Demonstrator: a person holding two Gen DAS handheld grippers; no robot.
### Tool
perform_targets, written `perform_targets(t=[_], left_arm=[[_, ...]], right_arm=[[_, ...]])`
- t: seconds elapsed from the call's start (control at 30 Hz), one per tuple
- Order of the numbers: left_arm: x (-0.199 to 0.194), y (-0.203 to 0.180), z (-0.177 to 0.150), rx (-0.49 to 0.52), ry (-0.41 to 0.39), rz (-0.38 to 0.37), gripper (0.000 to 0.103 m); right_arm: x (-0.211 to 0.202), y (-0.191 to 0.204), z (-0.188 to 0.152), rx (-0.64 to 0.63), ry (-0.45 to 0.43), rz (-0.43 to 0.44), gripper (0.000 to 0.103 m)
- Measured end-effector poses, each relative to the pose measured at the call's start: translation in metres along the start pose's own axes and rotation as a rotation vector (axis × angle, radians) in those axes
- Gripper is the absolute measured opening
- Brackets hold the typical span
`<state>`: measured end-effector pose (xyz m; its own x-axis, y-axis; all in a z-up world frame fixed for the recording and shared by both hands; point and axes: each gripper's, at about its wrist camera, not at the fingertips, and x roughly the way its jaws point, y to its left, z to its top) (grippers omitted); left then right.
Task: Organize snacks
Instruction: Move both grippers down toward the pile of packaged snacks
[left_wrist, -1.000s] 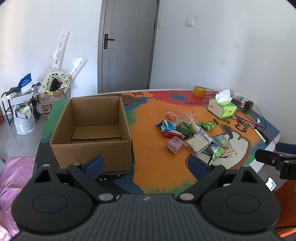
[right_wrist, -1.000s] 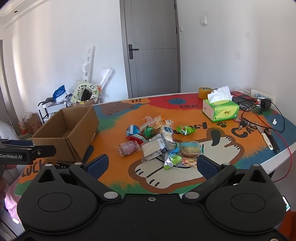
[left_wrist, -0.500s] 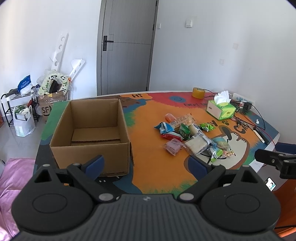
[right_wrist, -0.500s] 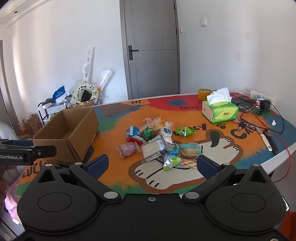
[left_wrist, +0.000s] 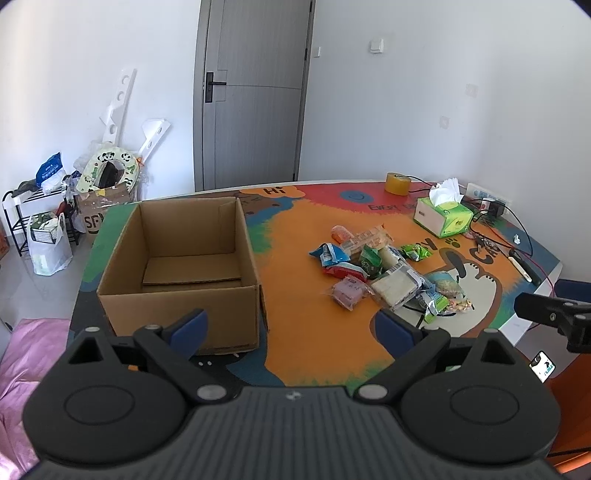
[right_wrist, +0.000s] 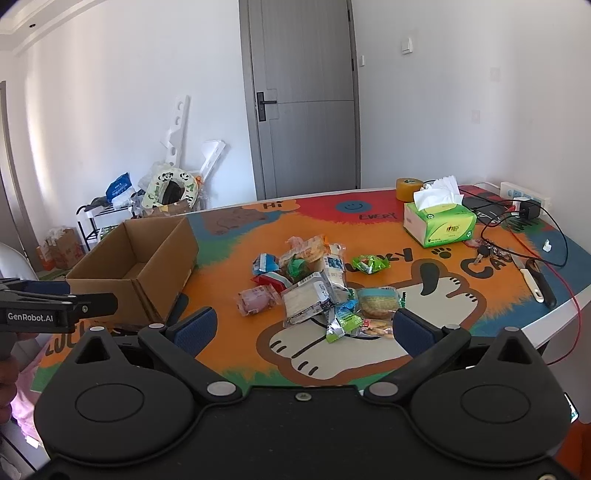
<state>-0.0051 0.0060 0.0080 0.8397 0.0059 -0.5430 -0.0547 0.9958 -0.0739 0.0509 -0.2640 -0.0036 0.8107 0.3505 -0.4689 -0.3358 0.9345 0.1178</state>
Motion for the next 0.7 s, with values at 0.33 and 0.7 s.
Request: perform_targets(t=[0.33, 0.7], left_arm=[[0.019, -0.011, 0.001, -0.006, -0.010, -0.025, 0.096], [0.048, -0.033, -0.002, 0.001, -0.010, -0.120, 0.096]], right_arm=[[0.015, -0.019, -0.009, 0.034, 0.007, 0.036, 0.103], [0.045, -0.042, -0.022, 0.084, 0.035, 0.027, 0.099]])
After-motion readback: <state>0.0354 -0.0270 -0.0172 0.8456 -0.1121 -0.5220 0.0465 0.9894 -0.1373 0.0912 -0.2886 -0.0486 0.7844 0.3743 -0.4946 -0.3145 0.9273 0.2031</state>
